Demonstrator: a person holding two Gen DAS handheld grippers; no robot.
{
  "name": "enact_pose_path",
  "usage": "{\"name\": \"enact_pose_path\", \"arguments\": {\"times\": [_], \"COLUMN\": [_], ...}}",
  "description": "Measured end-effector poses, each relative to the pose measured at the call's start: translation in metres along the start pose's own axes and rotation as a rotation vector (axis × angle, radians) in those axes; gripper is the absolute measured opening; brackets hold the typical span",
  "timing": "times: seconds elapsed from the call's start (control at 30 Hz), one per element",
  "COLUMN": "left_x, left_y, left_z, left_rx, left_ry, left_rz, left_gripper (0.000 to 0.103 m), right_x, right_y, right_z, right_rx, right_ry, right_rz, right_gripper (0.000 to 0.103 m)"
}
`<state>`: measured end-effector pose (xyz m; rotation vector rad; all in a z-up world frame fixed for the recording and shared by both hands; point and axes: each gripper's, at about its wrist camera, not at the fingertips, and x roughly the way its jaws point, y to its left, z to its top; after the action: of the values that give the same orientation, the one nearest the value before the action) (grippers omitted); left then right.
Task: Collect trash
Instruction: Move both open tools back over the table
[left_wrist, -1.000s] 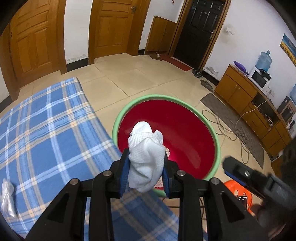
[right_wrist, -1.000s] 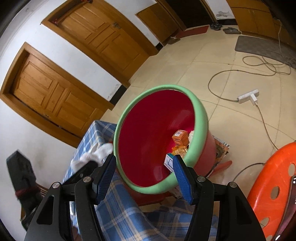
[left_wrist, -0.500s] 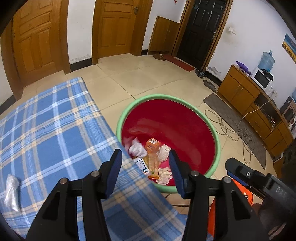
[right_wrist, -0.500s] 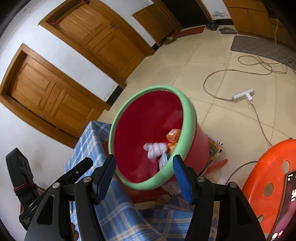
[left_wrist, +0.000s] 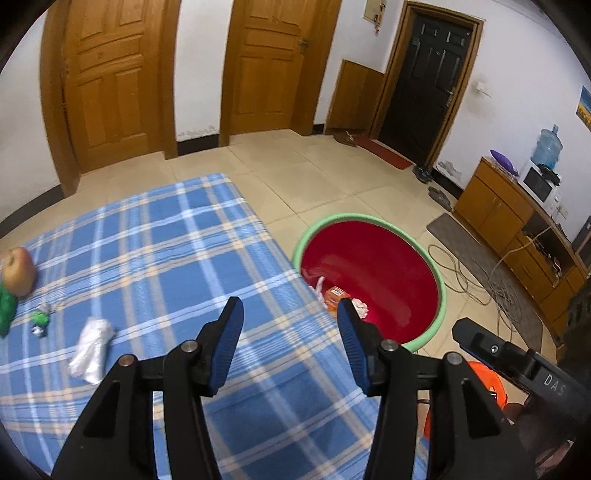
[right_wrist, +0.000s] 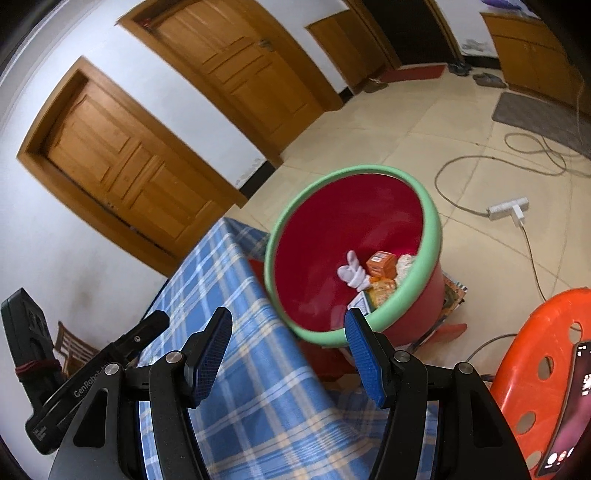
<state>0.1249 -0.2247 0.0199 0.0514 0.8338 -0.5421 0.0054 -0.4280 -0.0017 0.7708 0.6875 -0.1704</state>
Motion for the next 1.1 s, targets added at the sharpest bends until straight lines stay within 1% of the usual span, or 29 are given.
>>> {"name": "enact_pose_path", "arguments": {"times": [0.2, 0.33, 0.4, 0.5, 0.67, 0.8, 0.9, 1.1], "left_x": [-0.032, -0.055, -0.065, -0.083, -0.106, -0.115, -0.113, -0.092], "left_y": [0.022, 0.04, 0.052, 0.073, 0.114, 0.147, 0.173, 0.211], "left_z": [-0.004, -0.007, -0.009, -0.012, -0.014, -0.018, -0.023, -0.032], "left_rx": [-0.042, -0.061, -0.075, -0.096, -0.111, -0.139, -0.162, -0.187], "left_ry": [-0.046, -0.081, -0.096, -0.116, -0.136, -0.129, -0.116, -0.07], "left_rz": [0.037, 0.074, 0.093, 0.135, 0.233, 0.286, 0.318, 0.334], "left_gripper": [0.052, 0.052, 0.052, 0.052, 0.053, 0.053, 0.053, 0.053], "right_x": [-0.009, -0.015, -0.019, -0.023, -0.02, -0.016, -0.011, 0.009], "right_y": [0.032, 0.05, 0.06, 0.076, 0.101, 0.124, 0.139, 0.158], "right_z": [-0.007, -0.012, -0.015, -0.021, -0.03, -0.033, -0.038, -0.048], "right_rx": [-0.091, -0.132, -0.157, -0.19, -0.231, -0.262, -0.29, -0.31], "right_ry": [-0.001, 0.0, -0.005, -0.003, 0.018, 0.031, 0.028, 0.053], "right_rz": [0.023, 0.056, 0.056, 0.065, 0.089, 0.107, 0.114, 0.112], "right_gripper": [0.067, 0.069, 0.069, 0.069, 0.069, 0.069, 0.069, 0.069]}}
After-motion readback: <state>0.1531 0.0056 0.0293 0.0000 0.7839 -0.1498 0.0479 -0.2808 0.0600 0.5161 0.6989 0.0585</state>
